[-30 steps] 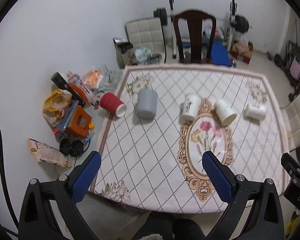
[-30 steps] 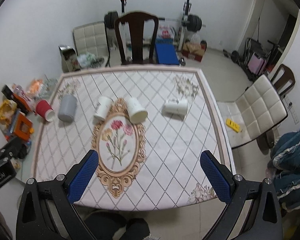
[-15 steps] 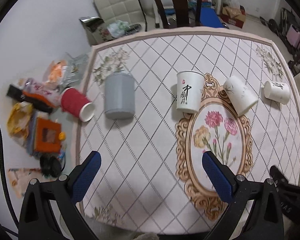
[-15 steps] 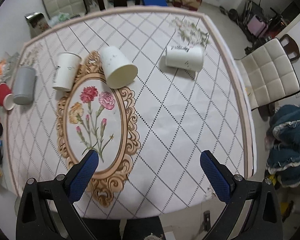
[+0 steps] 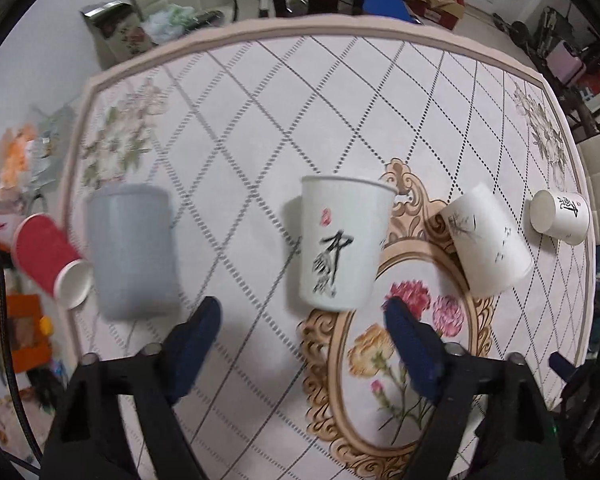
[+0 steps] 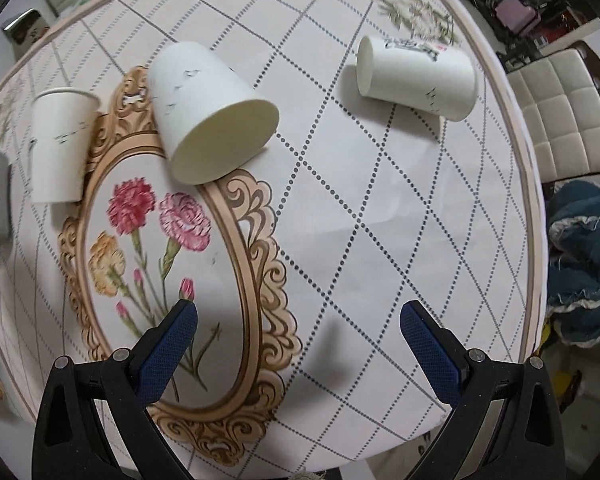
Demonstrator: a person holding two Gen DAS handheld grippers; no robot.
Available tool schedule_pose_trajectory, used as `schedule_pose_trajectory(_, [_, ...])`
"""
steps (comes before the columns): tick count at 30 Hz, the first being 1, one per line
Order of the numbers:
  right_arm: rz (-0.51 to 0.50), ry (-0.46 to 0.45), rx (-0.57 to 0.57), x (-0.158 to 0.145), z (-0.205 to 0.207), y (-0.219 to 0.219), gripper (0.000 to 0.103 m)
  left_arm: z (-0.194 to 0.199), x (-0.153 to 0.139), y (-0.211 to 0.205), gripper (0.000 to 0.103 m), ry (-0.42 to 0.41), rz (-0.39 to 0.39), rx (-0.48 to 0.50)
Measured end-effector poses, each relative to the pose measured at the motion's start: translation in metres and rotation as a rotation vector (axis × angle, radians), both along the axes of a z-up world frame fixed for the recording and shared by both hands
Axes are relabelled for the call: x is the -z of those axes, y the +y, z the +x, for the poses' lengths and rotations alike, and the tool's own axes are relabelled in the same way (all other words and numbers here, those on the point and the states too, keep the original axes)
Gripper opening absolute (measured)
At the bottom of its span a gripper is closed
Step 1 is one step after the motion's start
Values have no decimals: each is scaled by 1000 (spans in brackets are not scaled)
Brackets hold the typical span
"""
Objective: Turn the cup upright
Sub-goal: 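Reach the left tool to the inverted white calligraphy cup and close on it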
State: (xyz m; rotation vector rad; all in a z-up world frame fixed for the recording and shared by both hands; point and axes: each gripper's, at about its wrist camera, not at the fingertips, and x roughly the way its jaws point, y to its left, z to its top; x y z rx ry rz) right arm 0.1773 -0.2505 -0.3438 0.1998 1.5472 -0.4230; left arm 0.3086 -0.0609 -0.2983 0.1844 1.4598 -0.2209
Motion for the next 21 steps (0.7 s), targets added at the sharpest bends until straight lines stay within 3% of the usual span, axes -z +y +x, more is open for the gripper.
schedule_pose_trajectory(8, [2, 22, 19, 13, 20, -7, 102, 24, 25, -17, 78, 33, -24, 37])
schedule_pose_trajectory(12, [-3, 26, 31, 11, 23, -12, 102, 29, 36, -22, 70, 55, -35, 59])
schedule_pose_trajectory(14, [-7, 27, 40, 12, 24, -16, 102, 30, 41, -23, 54, 63, -34, 67])
schedule_pose_trajectory(21, [-16, 33, 55, 11, 21, -24, 102, 32, 43, -22, 53, 36, -29, 79])
